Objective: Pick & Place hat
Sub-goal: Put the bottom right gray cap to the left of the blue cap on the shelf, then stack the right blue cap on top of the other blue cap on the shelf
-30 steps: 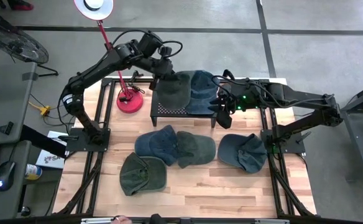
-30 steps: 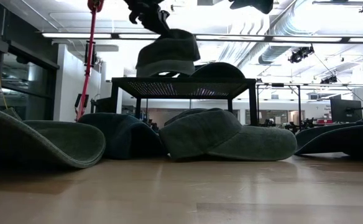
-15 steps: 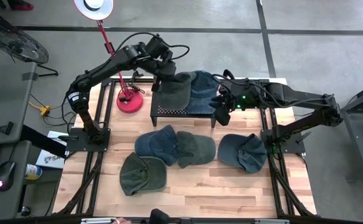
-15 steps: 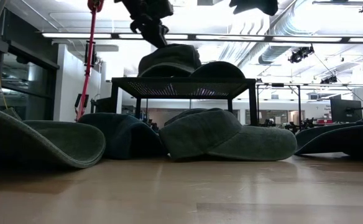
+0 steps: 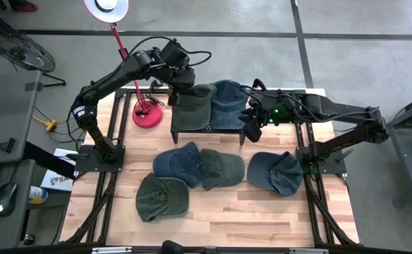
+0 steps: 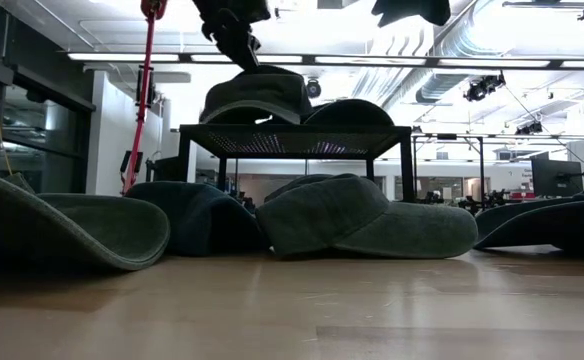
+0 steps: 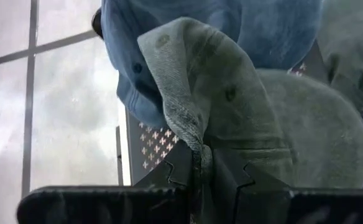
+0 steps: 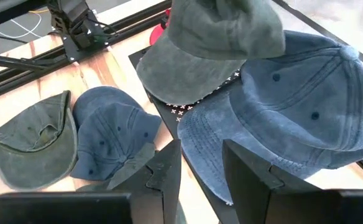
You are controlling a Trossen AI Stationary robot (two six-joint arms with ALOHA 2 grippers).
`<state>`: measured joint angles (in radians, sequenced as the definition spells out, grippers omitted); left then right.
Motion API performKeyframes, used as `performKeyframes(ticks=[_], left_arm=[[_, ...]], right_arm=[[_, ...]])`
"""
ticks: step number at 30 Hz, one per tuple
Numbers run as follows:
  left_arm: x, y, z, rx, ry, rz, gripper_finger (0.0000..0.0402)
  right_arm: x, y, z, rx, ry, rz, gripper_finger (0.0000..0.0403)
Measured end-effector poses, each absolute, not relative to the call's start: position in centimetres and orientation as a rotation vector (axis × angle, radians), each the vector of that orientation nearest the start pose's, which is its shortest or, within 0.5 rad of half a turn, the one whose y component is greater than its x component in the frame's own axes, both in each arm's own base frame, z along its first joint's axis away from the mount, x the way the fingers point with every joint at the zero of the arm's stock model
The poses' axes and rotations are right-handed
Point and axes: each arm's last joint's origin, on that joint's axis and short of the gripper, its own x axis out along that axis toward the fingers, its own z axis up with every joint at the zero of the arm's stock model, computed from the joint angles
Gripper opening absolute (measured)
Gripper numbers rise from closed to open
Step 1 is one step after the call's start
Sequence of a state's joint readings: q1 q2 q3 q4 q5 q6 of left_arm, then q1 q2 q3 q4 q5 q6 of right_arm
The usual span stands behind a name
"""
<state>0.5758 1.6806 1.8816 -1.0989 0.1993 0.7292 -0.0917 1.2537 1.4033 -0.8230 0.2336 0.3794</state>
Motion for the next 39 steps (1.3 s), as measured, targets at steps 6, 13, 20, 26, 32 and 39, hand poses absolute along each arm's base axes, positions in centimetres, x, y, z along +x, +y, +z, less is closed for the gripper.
performKeyframes(ticks=[6,13,20,26,32,39], left_arm=[[29.0,17.9,39.8,0.365,0.89,0.019,0.0026],[29.4,18.2,40.2,0.355,0.845,0.094,0.0069],[29.6,18.3,40.5,0.351,0.802,0.102,0.0202],[29.7,18.7,41.2,0.403,0.795,0.214,0.026],[29.5,17.9,44.6,0.461,0.71,0.364,0.0265],[28.9,15.5,48.1,0.426,0.616,0.383,0.0266]], right_arm=[[24.4,-3.0,39.0,0.305,0.604,-0.445,0.011],[24.4,-2.9,39.0,0.311,0.607,-0.432,0.011],[24.4,-2.9,39.0,0.319,0.612,-0.431,0.011],[24.4,-2.9,39.0,0.323,0.615,-0.42,0.011],[23.9,-2.9,38.7,0.327,0.658,-0.461,0.011],[20.6,-2.6,38.0,0.501,0.817,-0.605,0.011]])
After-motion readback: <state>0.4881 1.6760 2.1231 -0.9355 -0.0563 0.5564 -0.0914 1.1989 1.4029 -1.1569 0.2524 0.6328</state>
